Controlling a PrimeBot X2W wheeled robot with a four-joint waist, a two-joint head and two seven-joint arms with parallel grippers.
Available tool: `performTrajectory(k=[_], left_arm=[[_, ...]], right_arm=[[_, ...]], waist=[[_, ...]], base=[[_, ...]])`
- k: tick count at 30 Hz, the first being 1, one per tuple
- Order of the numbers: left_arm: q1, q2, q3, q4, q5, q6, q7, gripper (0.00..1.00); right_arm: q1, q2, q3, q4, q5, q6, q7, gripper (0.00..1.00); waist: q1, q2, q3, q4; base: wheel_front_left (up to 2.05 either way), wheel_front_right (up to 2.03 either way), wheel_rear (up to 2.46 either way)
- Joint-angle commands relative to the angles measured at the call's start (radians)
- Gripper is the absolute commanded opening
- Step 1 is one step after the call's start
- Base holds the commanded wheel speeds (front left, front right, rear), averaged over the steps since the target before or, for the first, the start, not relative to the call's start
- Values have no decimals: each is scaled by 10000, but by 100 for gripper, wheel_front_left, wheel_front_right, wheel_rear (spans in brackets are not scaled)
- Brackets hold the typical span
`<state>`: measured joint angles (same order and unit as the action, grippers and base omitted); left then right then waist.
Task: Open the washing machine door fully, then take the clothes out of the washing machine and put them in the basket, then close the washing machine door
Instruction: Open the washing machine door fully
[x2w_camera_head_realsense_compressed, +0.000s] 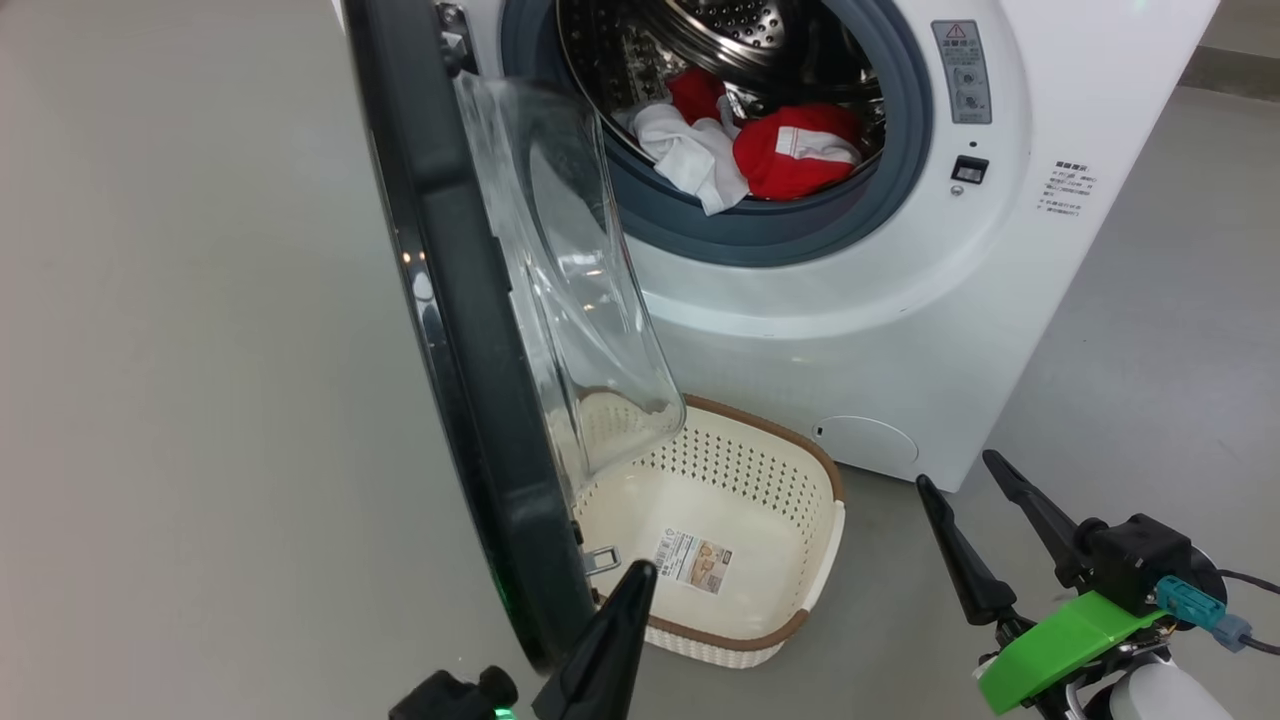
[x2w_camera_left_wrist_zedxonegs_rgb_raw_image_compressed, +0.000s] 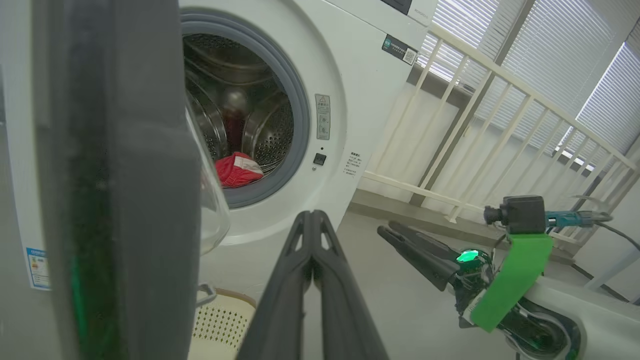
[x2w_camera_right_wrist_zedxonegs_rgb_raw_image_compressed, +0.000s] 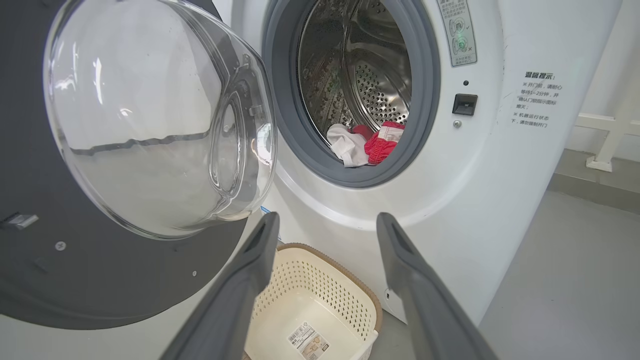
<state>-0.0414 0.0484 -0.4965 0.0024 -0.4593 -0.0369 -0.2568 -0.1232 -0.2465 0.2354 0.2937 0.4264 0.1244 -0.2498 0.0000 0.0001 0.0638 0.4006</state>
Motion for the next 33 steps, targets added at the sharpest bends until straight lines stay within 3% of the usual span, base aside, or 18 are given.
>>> performTrajectory(k=[1, 10, 18, 33], left_arm=[[-279, 18, 347, 62, -117, -5, -49, 0], [-621, 18, 839, 1310, -940, 118, -49, 0], [-670, 18, 1180, 1649, -988, 97, -49, 0], [74, 18, 2606, 932, -211, 482, -49, 0]], right_arm=[[-98, -57, 122, -270, -133, 63, -120, 100], [-41, -13, 21, -358, -159, 63, -120, 100], [4, 0, -38, -428, -179, 63, -120, 100], [20, -37, -57, -534, -204, 63, -120, 100]], waist=[[0, -1, -32, -35], [0, -1, -73, -102], [0, -1, -102, -41], [0, -1, 62, 361]], base=[[0, 0, 0], [0, 0, 0], [0, 0, 0], [0, 0, 0]])
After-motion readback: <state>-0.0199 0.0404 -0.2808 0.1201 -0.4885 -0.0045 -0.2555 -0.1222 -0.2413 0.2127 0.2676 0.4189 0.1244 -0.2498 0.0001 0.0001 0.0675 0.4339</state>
